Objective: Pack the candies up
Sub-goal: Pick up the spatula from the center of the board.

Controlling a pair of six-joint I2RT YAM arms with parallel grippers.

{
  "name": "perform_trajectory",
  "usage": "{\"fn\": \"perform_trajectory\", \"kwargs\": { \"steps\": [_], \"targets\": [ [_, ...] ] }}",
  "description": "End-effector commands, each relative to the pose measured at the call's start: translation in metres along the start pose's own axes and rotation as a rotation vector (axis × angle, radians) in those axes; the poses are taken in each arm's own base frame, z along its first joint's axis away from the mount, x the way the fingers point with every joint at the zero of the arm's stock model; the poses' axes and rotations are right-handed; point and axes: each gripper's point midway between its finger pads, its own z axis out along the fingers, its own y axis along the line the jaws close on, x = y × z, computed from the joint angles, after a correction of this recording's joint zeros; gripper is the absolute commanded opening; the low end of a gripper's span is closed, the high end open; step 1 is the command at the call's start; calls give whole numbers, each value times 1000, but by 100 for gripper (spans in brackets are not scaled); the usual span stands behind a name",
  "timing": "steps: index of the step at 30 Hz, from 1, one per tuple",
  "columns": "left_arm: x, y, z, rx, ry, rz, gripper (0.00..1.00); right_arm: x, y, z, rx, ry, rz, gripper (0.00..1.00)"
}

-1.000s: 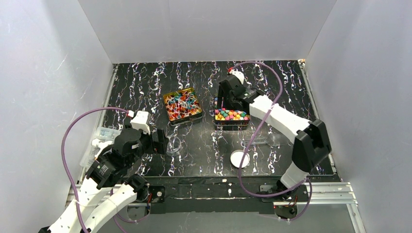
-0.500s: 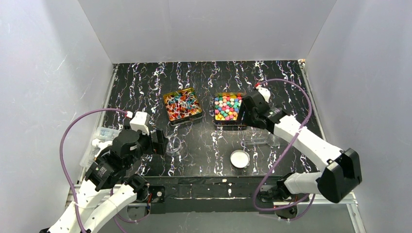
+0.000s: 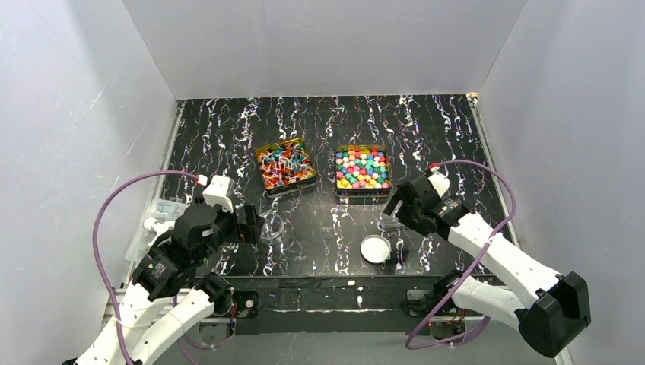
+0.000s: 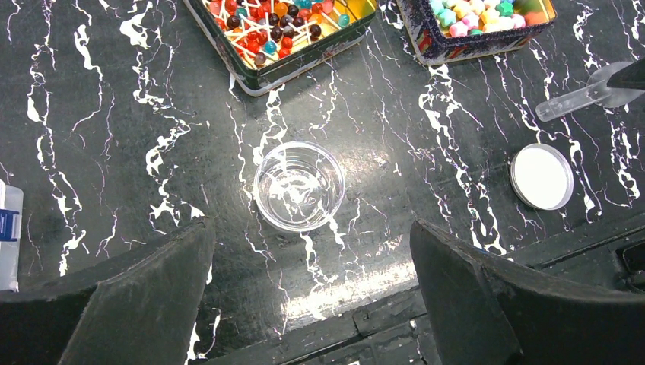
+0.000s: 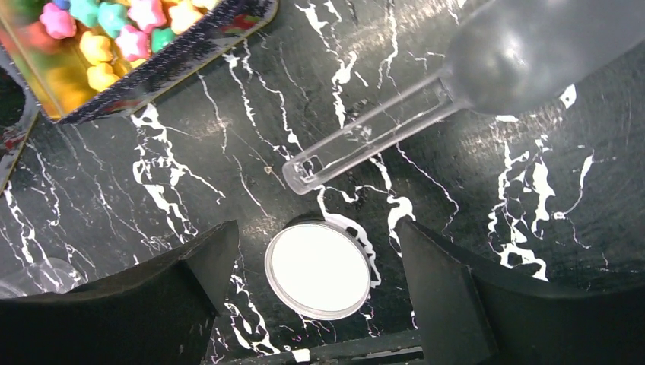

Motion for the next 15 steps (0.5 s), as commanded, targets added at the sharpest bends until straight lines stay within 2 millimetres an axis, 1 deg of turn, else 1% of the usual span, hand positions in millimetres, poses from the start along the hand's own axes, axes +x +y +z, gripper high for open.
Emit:
{"fn": "perform_trajectory", "kwargs": {
  "steps": [1,8,15],
  "targets": [
    [0,0,-3,5,-2,-4,99,1,-10,4,43,-27,138,88],
    [0,0,-3,6,-2,-4,99,1,-17,19,94,-63,259,86],
    [0,-1,-3,7,0,-4,99,0,-16,36,99,-90,356,84]
  ]
}}
